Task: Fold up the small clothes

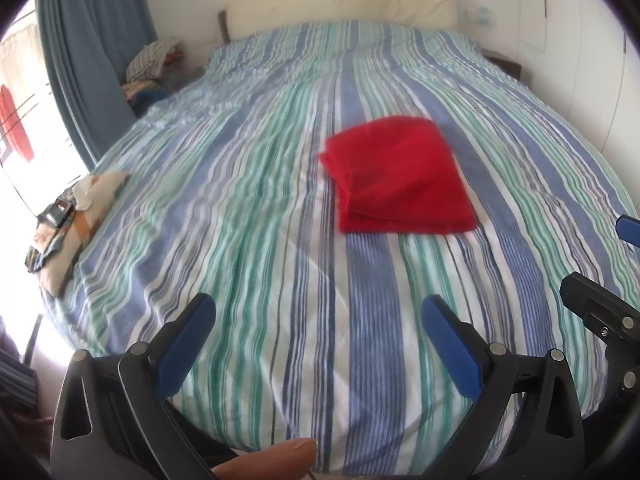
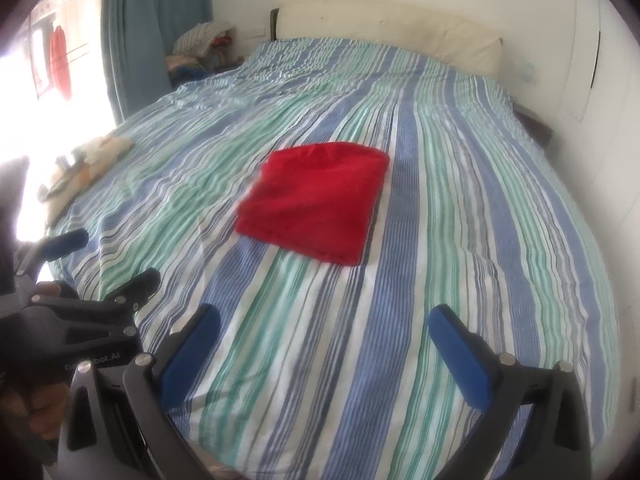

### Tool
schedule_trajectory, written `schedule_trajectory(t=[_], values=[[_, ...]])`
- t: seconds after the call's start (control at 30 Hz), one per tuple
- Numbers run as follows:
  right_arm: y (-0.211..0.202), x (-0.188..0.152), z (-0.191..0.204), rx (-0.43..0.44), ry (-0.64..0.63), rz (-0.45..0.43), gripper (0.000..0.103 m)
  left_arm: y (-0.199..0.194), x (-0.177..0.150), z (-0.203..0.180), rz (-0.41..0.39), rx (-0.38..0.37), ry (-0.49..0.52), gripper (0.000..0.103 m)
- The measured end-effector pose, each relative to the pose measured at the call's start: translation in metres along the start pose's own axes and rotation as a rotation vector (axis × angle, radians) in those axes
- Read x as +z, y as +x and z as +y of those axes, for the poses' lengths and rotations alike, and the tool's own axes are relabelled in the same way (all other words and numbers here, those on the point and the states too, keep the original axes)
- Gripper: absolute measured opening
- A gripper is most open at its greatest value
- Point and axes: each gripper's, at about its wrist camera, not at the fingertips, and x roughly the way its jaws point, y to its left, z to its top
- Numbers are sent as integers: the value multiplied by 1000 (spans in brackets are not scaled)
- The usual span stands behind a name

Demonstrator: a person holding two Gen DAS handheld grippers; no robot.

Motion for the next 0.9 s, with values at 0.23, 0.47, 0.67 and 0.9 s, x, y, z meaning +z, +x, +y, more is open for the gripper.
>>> schedule_trajectory(t=[0.23,0.47,0.67,0.9], values=[[0,1,-1,3,12,7,103,-3,1,2,-7,5,0,103],[-1,2,-1,-10,-1,5,103,-6,3,2,-15,4,3,103],[-6,7,-1,-13,-1,7,103,-12,15,4,-45,41,18,103],[-26,25,-5,-99,-33,-31,103,-17,35,15,-66,37,5,103]])
